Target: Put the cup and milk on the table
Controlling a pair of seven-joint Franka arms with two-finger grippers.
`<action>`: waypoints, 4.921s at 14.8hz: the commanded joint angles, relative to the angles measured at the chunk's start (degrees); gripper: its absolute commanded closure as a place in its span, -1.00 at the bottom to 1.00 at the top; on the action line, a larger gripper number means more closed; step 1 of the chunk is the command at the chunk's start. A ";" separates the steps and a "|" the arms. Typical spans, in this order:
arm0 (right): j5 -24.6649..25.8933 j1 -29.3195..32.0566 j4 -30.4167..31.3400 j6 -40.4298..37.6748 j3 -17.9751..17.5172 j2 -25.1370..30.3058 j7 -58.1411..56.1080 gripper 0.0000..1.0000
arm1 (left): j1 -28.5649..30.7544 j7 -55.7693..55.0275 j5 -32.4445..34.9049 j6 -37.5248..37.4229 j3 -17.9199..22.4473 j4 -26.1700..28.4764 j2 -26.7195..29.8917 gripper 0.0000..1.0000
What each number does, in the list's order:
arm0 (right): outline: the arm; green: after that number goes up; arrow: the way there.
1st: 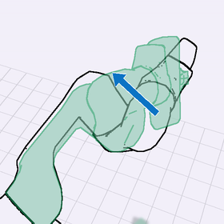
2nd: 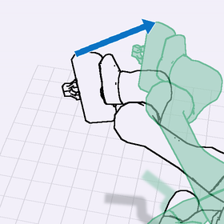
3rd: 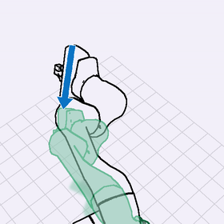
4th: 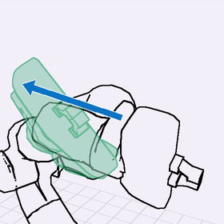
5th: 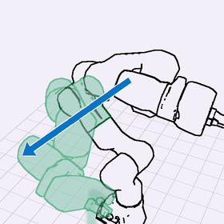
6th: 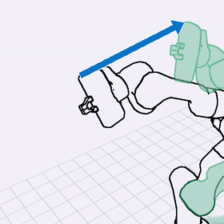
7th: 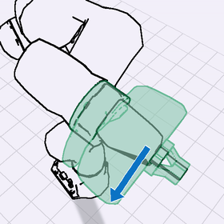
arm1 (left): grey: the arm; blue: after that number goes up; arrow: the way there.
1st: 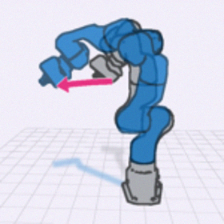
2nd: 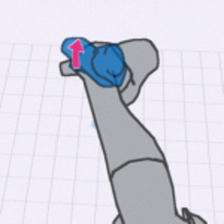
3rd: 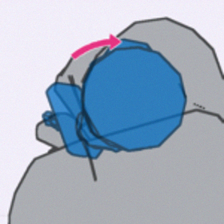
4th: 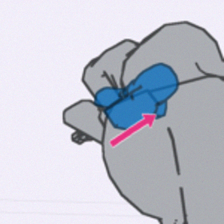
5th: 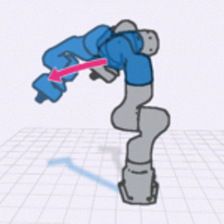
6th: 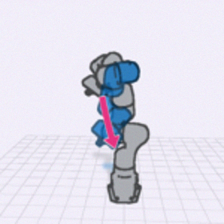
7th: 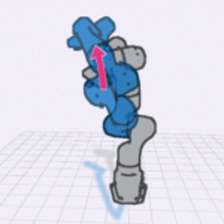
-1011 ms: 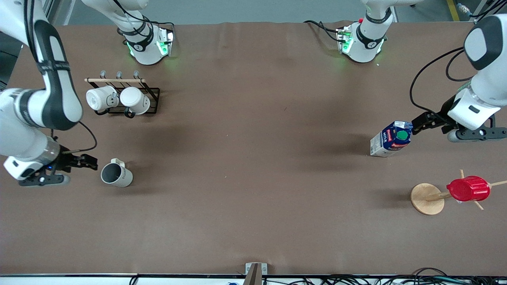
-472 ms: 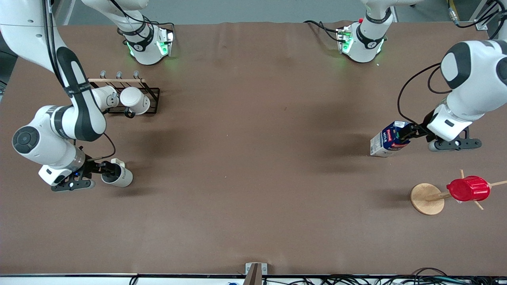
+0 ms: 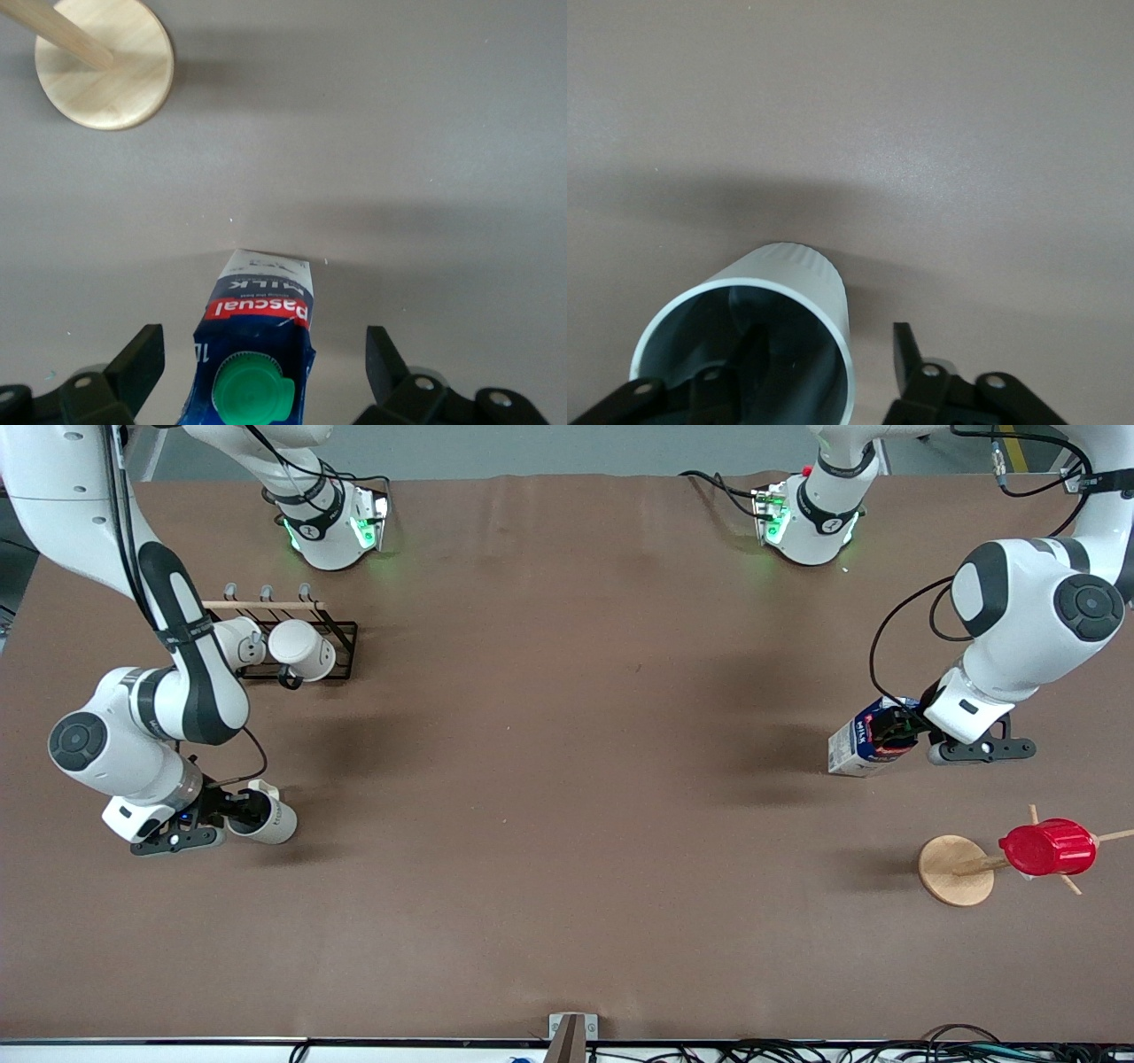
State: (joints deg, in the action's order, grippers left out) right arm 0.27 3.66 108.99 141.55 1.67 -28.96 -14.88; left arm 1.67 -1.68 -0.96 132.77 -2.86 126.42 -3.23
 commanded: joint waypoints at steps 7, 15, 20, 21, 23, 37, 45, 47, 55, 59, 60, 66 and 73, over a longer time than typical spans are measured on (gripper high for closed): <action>-0.61 0.55 0.26 -0.14 -0.26 0.39 2.92 1.00 | 1.14 0.80 0.96 1.00 -0.13 1.98 -0.90 -0.99; -1.15 -0.85 -8.80 -19.82 -11.48 5.32 23.47 1.00 | 1.14 0.80 1.13 0.21 -0.13 2.34 -0.64 0.03; 1.31 -4.97 -9.94 -18.86 -20.38 4.88 36.12 0.99 | 1.14 0.80 1.13 -2.07 -0.13 1.29 0.77 0.34; 1.75 -7.07 -10.11 -18.77 -20.39 4.79 38.85 0.99 | 1.06 0.72 1.13 -3.47 -0.31 0.24 1.21 0.34; 3.50 -10.24 -10.20 -17.99 -21.00 4.44 44.30 0.99 | 0.79 0.54 1.13 -7.77 -0.48 -3.53 1.47 0.34; 24.52 -17.55 -15.92 -9.72 -30.67 -11.91 73.41 0.97 | -18.53 -17.55 1.48 -15.87 -5.23 -30.61 -14.95 0.45; 24.26 -15.89 -15.66 -11.03 -33.04 -10.69 73.68 -1.00 | -31.72 -34.26 6.85 -15.87 -5.23 -40.38 -26.03 0.45; 24.17 -12.55 -15.21 -19.07 -34.36 -4.91 73.76 -1.00 | -32.95 -35.75 6.84 -15.87 -5.23 -40.64 -27.17 0.45; 15.16 -1.29 -15.30 -33.19 -22.90 17.24 59.56 -1.00 | -37.35 -40.50 6.84 -15.61 -4.79 -48.11 -34.12 0.45; 7.82 -1.47 -15.74 -37.74 -10.39 24.03 40.05 -1.00 | -38.67 -43.14 7.02 -15.43 -4.62 -48.64 -35.35 0.45; 7.21 -1.38 -15.92 -39.32 -8.45 25.78 36.62 -1.00 | -38.58 -43.75 7.02 -15.70 -4.62 -48.64 -35.18 0.45; -2.38 1.70 -25.57 -58.92 -4.21 29.23 21.29 -1.00 | -38.58 -46.92 9.04 -18.42 -4.53 -48.55 -34.74 0.45; -1.94 0.38 -25.94 -59.20 -4.13 29.05 19.89 -1.00 | -38.85 -46.92 10.44 -18.07 -4.70 -48.55 -34.30 -1.00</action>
State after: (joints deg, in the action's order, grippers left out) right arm -1.12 4.12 83.89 82.71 -2.60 0.52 6.21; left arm -36.50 -47.43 7.40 116.02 -7.74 79.29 -37.16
